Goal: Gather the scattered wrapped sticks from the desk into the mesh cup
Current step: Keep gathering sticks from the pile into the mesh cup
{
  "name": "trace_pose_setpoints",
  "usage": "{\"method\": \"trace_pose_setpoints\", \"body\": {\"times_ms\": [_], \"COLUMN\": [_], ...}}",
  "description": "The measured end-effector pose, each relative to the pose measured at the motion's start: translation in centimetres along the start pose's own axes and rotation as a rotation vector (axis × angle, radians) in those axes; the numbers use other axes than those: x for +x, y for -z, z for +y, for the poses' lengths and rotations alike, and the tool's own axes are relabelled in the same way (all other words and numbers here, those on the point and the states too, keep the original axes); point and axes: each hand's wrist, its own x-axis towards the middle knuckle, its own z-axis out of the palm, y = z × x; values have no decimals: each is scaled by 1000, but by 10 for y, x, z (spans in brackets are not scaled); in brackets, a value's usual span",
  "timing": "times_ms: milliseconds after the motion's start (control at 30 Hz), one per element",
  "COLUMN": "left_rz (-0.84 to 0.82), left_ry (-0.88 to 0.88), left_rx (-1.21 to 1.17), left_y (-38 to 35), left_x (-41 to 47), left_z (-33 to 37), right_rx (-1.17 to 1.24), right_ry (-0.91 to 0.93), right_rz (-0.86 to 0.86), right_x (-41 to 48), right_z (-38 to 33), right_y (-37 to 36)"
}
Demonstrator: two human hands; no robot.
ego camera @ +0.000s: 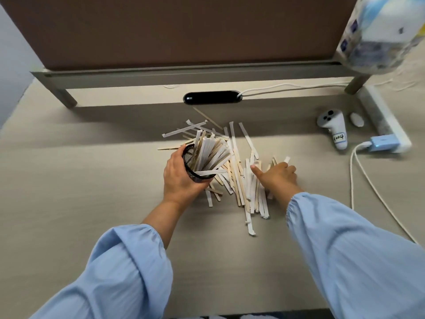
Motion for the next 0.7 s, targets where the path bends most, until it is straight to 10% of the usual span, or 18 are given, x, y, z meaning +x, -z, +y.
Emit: {"method": "trace_pose_setpoints", "body": {"times_ms": [233,700], "left_rz": [-1,14], "left_ry": [13,39], "left_rx": [13,32], "left_y": [3,15], "left_x": [2,8], "left_z": [-5,-19], "right_rx": [-159,-83], "right_ry": [297,226], "right_rz": [-37,-99], "right_x": [-24,-25], "right_z": [-22,-55], "right_y": [-22,-35]}}
